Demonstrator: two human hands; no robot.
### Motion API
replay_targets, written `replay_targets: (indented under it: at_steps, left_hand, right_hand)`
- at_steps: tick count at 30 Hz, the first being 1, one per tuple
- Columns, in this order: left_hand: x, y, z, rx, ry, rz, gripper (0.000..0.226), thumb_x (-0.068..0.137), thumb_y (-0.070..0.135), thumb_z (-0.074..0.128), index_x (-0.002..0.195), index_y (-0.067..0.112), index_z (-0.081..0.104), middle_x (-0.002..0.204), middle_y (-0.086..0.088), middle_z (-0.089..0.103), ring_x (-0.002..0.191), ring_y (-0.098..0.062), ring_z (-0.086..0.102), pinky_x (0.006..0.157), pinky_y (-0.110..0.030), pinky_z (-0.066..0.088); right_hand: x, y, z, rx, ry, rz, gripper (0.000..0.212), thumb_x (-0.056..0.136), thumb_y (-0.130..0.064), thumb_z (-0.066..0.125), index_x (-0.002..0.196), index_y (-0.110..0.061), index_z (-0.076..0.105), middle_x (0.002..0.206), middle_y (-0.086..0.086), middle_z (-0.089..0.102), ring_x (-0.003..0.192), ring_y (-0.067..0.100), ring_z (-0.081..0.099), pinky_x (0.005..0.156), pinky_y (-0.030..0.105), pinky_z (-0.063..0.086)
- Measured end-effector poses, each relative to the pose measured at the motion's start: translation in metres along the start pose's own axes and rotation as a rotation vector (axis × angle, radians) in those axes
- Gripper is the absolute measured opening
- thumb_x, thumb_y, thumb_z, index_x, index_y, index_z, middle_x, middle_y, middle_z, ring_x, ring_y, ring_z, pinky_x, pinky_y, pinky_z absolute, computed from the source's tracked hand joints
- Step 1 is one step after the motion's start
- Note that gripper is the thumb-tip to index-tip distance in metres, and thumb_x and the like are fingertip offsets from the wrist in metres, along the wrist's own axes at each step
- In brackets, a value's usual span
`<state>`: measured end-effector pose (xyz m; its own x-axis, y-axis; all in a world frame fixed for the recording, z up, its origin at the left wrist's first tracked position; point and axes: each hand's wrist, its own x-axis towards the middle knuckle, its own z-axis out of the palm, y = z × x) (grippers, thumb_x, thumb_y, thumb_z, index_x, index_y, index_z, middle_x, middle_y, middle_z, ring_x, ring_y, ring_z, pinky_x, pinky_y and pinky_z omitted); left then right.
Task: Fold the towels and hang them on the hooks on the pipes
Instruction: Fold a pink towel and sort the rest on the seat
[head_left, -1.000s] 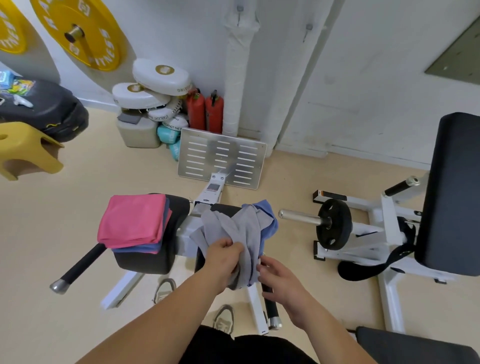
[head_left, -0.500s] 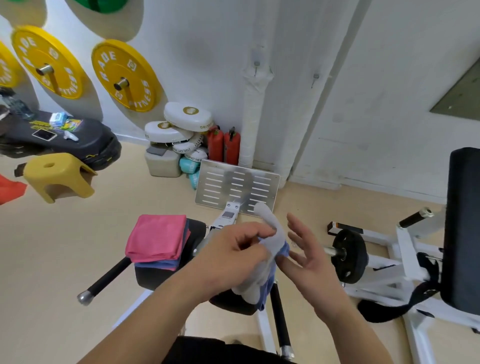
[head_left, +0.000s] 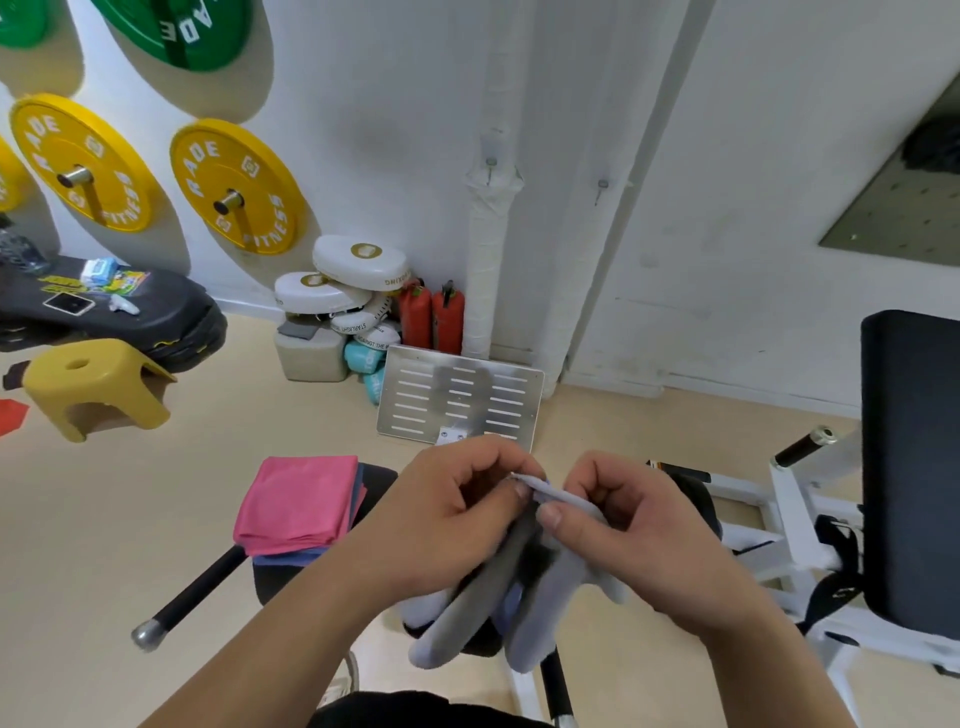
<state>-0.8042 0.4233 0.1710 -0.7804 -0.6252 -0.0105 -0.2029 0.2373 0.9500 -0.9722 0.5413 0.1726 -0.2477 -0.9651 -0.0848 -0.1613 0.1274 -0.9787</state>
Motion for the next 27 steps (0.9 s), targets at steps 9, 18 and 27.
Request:
replay_targets:
  at_steps: [9,18,27]
  left_hand:
    - [0.015,-0.059,0.003,0.173,-0.348,-0.206,0.031,0.08,0.043,0.081,0.086,0.015,0.068,0.083,-0.013,0.065,0.071,-0.011,0.057,0.065,-0.029,0.045]
    - [0.011,-0.1,-0.026,0.435,-0.227,-0.309,0.007,0.081,0.026,0.079,0.084,0.024,0.073,0.08,0.013,0.068,0.072,0.006,0.059,0.067,-0.013,0.045]
    - [0.006,-0.093,-0.058,0.423,-0.063,-0.405,0.044,0.078,0.045,0.084,0.063,0.012,0.06,0.053,0.007,0.051,0.053,-0.005,0.046,0.057,-0.023,0.039]
  right_hand:
    - [0.005,0.029,-0.019,-0.122,0.455,0.112,0.029,0.095,-0.027,0.071,0.076,-0.022,0.049,0.065,-0.002,0.049,0.063,0.012,0.047,0.061,0.029,0.043]
    - [-0.007,0.071,-0.086,-0.07,1.094,0.239,0.028,0.097,-0.04,0.065,0.099,-0.014,0.054,0.084,0.002,0.057,0.073,0.015,0.051,0.066,0.03,0.042]
    - [-0.028,0.079,-0.098,-0.035,1.211,0.313,0.04,0.099,-0.045,0.061,0.104,-0.006,0.057,0.082,0.0,0.058,0.072,0.012,0.054,0.079,0.035,0.041]
